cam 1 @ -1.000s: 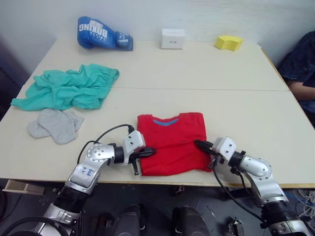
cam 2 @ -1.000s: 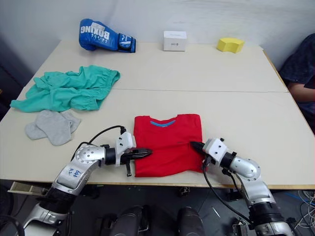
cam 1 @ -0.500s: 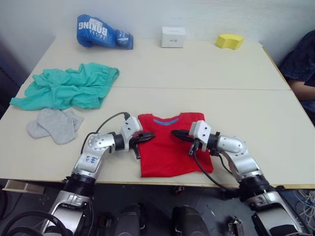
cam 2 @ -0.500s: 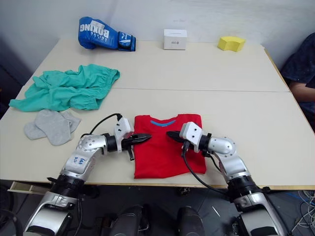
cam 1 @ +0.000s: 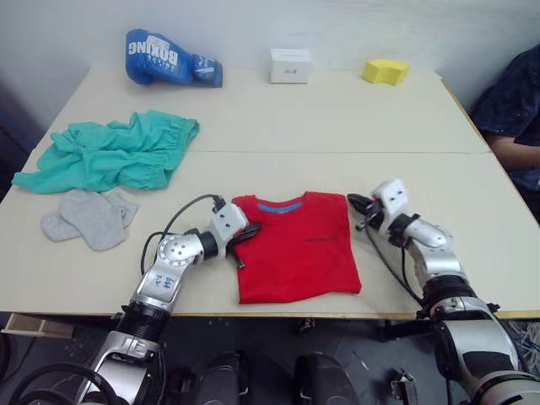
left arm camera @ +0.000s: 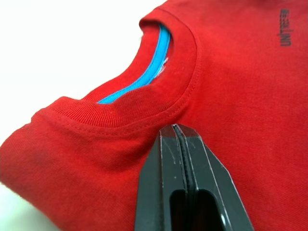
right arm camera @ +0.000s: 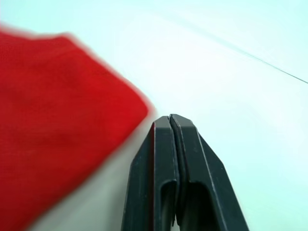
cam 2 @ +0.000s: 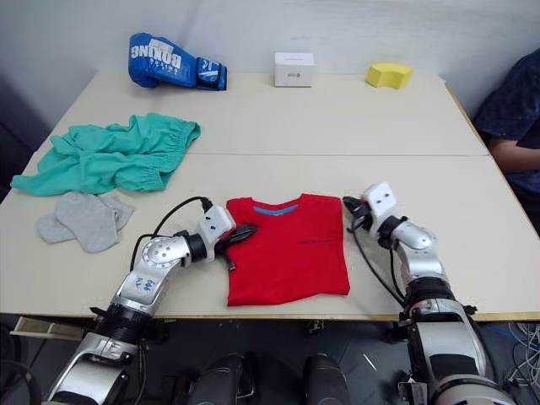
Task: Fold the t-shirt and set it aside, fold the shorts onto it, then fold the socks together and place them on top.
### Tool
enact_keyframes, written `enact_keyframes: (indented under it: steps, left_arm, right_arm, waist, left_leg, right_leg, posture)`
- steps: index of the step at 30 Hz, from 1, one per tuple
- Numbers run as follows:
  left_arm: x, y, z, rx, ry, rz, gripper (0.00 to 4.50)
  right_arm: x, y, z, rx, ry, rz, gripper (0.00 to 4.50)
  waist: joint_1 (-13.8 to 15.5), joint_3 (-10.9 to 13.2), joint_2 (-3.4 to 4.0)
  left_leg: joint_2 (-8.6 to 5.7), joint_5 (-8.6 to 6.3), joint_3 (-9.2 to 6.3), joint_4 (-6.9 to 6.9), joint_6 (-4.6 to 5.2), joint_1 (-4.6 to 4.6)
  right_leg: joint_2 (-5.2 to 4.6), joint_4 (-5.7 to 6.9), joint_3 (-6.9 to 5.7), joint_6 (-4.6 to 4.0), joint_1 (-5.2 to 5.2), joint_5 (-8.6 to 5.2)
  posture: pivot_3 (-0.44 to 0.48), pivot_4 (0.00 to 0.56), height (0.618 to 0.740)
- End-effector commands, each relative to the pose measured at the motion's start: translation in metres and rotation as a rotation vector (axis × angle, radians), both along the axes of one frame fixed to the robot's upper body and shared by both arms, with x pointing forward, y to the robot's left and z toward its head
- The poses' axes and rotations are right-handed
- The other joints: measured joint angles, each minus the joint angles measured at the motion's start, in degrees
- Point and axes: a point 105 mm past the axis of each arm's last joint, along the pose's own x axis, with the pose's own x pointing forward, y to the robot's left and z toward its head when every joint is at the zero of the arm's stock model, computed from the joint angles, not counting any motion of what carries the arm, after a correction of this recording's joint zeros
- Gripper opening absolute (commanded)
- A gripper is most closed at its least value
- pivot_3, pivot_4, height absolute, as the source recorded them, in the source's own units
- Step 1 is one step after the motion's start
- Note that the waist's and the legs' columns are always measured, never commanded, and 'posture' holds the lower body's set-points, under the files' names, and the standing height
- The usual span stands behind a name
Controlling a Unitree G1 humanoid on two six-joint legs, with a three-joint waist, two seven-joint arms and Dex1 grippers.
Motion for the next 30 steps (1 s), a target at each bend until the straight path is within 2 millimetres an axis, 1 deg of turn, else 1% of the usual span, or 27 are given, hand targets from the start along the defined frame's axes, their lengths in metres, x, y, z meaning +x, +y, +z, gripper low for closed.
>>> enact_keyframes:
  steps: [1, 3, 4, 5, 6, 8, 12, 13, 16, 19, 21, 23, 25, 28, 30]
  left_arm:
    - [-0.007, -0.003, -0.009, -0.029, 0.021, -0.035, 0.0]
    - [-0.009, -0.003, -0.009, -0.024, 0.018, -0.06, 0.0]
    - [-0.011, -0.002, -0.009, -0.015, 0.018, -0.072, 0.0]
    - [-0.012, -0.002, -0.01, -0.008, 0.02, -0.083, 0.0]
    - [-0.013, -0.001, -0.01, -0.006, 0.018, -0.092, 0.0]
    - [-0.013, 0.001, -0.009, -0.009, 0.021, -0.097, 0.0]
    - [-0.011, 0.004, -0.009, -0.016, 0.027, -0.085, 0.0]
    - [-0.011, 0.004, -0.011, -0.009, 0.03, -0.088, 0.0]
    - [-0.012, 0.0, -0.011, -0.025, 0.032, -0.094, 0.0]
    - [-0.014, -0.004, -0.011, -0.028, 0.032, -0.106, 0.0]
    - [-0.018, -0.006, -0.015, -0.006, 0.033, -0.13, 0.0]
    - [-0.019, -0.007, -0.016, 0.004, 0.033, -0.14, 0.0]
    - [-0.019, -0.007, -0.015, 0.012, 0.027, -0.144, 0.0]
    - [-0.018, -0.005, -0.016, 0.03, 0.021, -0.149, 0.0]
    - [-0.018, -0.004, -0.015, 0.033, 0.019, -0.15, 0.0]
  right_arm:
    - [-0.011, -0.012, 0.043, 0.159, 0.026, 0.131, 0.39]
    - [-0.03, -0.015, 0.034, 0.164, 0.246, 0.226, 0.91]
    - [-0.039, -0.016, 0.028, 0.158, 0.354, 0.248, 1.3]
    - [-0.051, -0.017, 0.022, 0.108, 0.458, 0.28, 1.59]
    - [-0.063, -0.016, 0.019, 0.111, 0.565, 0.312, 1.95]
    - [-0.081, -0.013, 0.013, 0.126, 0.773, 0.311, 2.65]
    - [-0.093, 0.011, 0.015, 0.203, 0.912, 0.369, 4.02]
    - [-0.096, 0.018, 0.011, 0.191, 0.935, 0.377, 4.4]
    - [-0.1, 0.033, -0.009, 0.121, 1.01, 0.356, 4.46]
    - [-0.099, 0.044, -0.018, 0.114, 1.044, 0.342, 4.46]
    - [-0.1, 0.054, -0.018, 0.113, 1.048, 0.372, 4.46]
    - [-0.1, 0.068, -0.01, 0.171, 1.058, 0.423, 4.46]
    - [-0.1, 0.075, -0.006, 0.188, 1.065, 0.447, 4.46]
    - [-0.1, 0.077, -0.007, 0.183, 1.073, 0.446, 3.87]
    - [-0.099, 0.077, -0.009, 0.191, 1.081, 0.436, 3.19]
  waist:
    - [0.0, 0.0, 0.02]
    - [0.2, 0.0, 0.05]
    - [0.3, 0.0, 0.05]
    - [0.4, 0.0, 0.05]
    - [0.3, 0.0, 0.05]
    - [0.1, 0.0, 0.07]
    - [-0.3, 0.0, 0.12]
    - [-0.1, 0.0, 0.12]
    - [0.1, 0.0, 0.08]
    - [0.1, -0.1, -0.08]
    - [0.1, -0.3, -0.27]
    - [-0.1, -0.4, -0.32]
    - [-0.1, -0.4, -0.3]
    - [0.1, -0.4, -0.24]
    - [0.1, -0.4, -0.24]
  left_leg:
    - [0.01, 0.0, -0.01, 0.01, 0.0, -0.02]
    - [-0.02, -0.02, -0.01, 0.01, 0.05, -0.12]
    - [-0.03, -0.05, -0.06, 0.01, 0.1, -0.16]
    - [-0.04, -0.08, -0.11, 0.01, 0.13, -0.17]
    - [-0.06, -0.15, -0.11, 0.01, 0.17, -0.18]
    - [-0.06, -0.27, -0.12, 0.01, 0.24, -0.19]
    - [-0.02, -0.38, -0.09, -0.01, 0.43, -0.18]
    - [0.0, -0.38, -0.09, -0.02, 0.42, -0.18]
    - [-0.01, -0.38, -0.11, -0.03, 0.4, -0.18]
    - [-0.02, -0.35, -0.11, -0.01, 0.32, -0.18]
    - [-0.01, -0.33, -0.11, -0.02, 0.26, -0.17]
    - [0.0, -0.35, -0.11, -0.04, 0.27, -0.16]
    - [0.01, -0.35, -0.11, -0.07, 0.26, -0.15]
    - [0.0, -0.34, -0.11, -0.1, 0.24, -0.17]
    - [-0.03, -0.34, -0.1, -0.1, 0.23, -0.2]
  right_leg:
    - [0.0, 0.0, -0.01, 0.0, -0.02, 0.0]
    - [-0.07, 0.01, -0.01, 0.0, -0.12, 0.0]
    - [-0.12, -0.01, -0.06, 0.0, -0.13, 0.0]
    - [-0.18, -0.02, -0.09, -0.01, -0.13, 0.0]
    - [-0.23, -0.04, -0.11, -0.01, -0.13, -0.01]
    - [-0.28, -0.15, -0.15, -0.04, -0.1, -0.02]
    - [-0.3, -0.13, -0.3, -0.04, -0.14, -0.01]
    - [-0.29, -0.09, -0.33, -0.04, -0.16, -0.02]
    - [-0.29, -0.09, -0.37, -0.04, -0.17, -0.02]
    - [-0.3, -0.12, -0.38, -0.04, -0.15, -0.01]
    - [-0.28, -0.12, -0.38, -0.04, -0.14, -0.02]
    - [-0.28, -0.12, -0.38, -0.04, -0.14, -0.02]
    - [-0.26, -0.12, -0.36, -0.04, -0.14, -0.02]
    - [-0.27, -0.12, -0.38, -0.04, -0.19, -0.02]
    - [-0.29, -0.17, -0.37, -0.04, -0.19, -0.02]
  posture:
    - [0.0, 0.15, 0.74]
    - [0.0, 0.15, 0.74]
    - [0.0, 0.15, 0.74]
    - [0.0, 0.15, 0.74]
    - [0.0, 0.15, 0.74]
    - [0.0, 0.15, 0.74]
    - [0.0, 0.15, 0.74]
    - [0.0, 0.15, 0.74]
    - [0.0, 0.15, 0.74]
    - [0.0, 0.15, 0.74]
    - [0.0, 0.15, 0.74]
    - [0.0, 0.15, 0.74]
    - [0.0, 0.15, 0.74]
    - [0.0, 0.15, 0.74]
    - [0.0, 0.15, 0.74]
